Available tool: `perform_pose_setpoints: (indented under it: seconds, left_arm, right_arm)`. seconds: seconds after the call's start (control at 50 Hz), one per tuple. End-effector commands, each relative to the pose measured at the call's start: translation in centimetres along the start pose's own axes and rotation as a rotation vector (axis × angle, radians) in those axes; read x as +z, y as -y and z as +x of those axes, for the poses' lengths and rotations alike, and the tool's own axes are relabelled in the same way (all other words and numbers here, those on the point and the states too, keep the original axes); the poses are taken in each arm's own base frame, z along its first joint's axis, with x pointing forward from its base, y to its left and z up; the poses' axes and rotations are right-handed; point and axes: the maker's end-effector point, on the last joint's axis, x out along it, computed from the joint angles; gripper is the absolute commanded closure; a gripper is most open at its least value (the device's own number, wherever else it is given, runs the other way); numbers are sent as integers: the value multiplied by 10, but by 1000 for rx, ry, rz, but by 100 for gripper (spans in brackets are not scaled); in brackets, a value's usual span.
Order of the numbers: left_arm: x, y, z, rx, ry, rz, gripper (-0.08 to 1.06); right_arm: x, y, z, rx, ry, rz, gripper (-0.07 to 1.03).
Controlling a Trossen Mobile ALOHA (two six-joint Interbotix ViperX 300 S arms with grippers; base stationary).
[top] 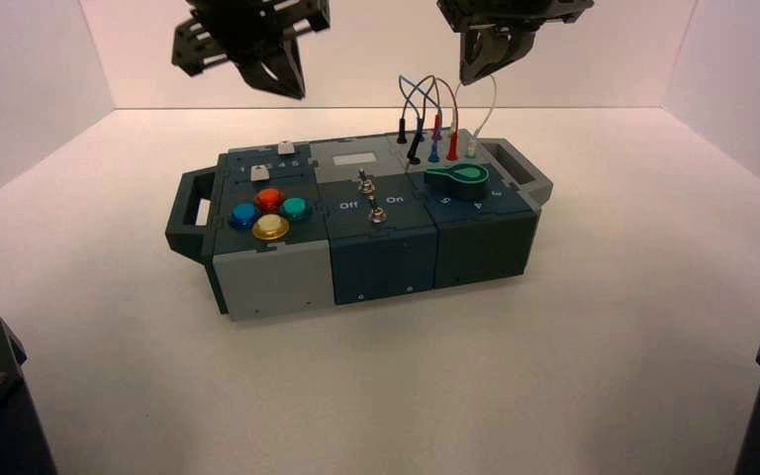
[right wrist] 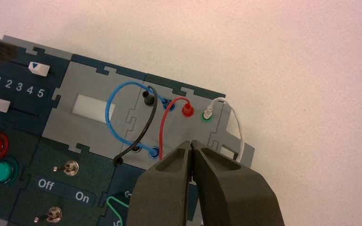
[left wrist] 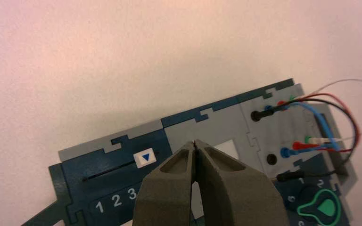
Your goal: Move the top slider to position 2.
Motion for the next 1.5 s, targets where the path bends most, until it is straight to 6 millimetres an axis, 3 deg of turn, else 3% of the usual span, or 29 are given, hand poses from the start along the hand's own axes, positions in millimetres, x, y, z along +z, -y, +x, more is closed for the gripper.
perform_pose_setpoints:
  seconds: [0.02,0.26,0.54,1.5]
  left_arm:
    - [12,13,1,-25,27,8,101]
    - [9,23,21,-26,-1,22,101]
    - [4,19,36,-10,-27,13,101]
    - [-5,-20,44,74,-92,-56,101]
  right_arm:
    - [15,-2,-6,4,41,1,99]
    - [14,-2,-3,5,29,3,99]
    - [10,-2,1,5,12,3,99]
    - [7,-4,7,14,-21,17,99]
